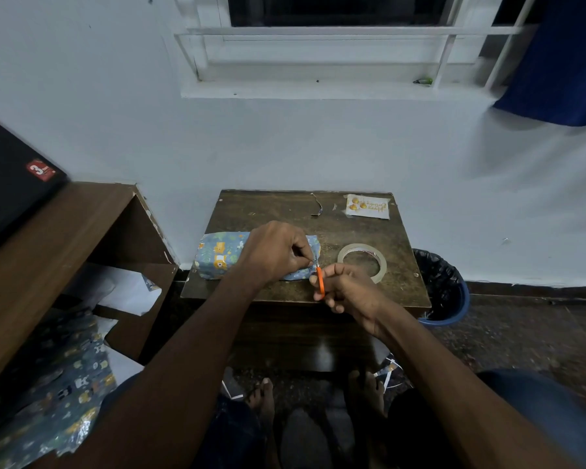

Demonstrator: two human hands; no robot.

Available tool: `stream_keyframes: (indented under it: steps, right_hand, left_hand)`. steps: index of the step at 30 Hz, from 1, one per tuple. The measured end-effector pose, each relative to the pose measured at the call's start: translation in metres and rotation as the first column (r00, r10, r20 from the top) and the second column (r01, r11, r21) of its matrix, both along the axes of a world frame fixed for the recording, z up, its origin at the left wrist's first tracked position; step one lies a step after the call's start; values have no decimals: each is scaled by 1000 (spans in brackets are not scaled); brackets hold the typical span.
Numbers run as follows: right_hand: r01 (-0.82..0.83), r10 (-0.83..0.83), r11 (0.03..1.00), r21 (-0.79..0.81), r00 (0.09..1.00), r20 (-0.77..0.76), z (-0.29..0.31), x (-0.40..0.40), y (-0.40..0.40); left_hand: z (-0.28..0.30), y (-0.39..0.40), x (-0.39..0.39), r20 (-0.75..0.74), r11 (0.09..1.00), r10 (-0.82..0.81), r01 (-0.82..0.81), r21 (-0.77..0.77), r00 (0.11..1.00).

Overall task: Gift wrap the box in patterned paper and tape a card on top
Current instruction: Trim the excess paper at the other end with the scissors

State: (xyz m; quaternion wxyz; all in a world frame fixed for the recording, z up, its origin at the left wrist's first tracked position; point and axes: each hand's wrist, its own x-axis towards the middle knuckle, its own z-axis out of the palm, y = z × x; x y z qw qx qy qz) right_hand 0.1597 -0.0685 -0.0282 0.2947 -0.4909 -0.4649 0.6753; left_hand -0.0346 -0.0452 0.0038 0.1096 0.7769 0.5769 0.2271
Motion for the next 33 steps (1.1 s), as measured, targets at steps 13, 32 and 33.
stream_keyframes:
  steps: [13, 32, 33]
  right_hand:
    - [52, -53, 998, 44, 998, 29, 0, -10, 1]
    - [19, -19, 1000, -8, 996, 83, -2, -7, 17]
    - [21, -21, 1000, -6, 997, 80, -2, -8, 17]
  left_hand:
    - [-3, 6, -3, 76, 998, -41, 44, -33, 996]
    - [-10, 10, -6, 119, 991, -124, 130, -39, 985]
    - [-10, 10, -6, 121, 991, -126, 131, -37, 985]
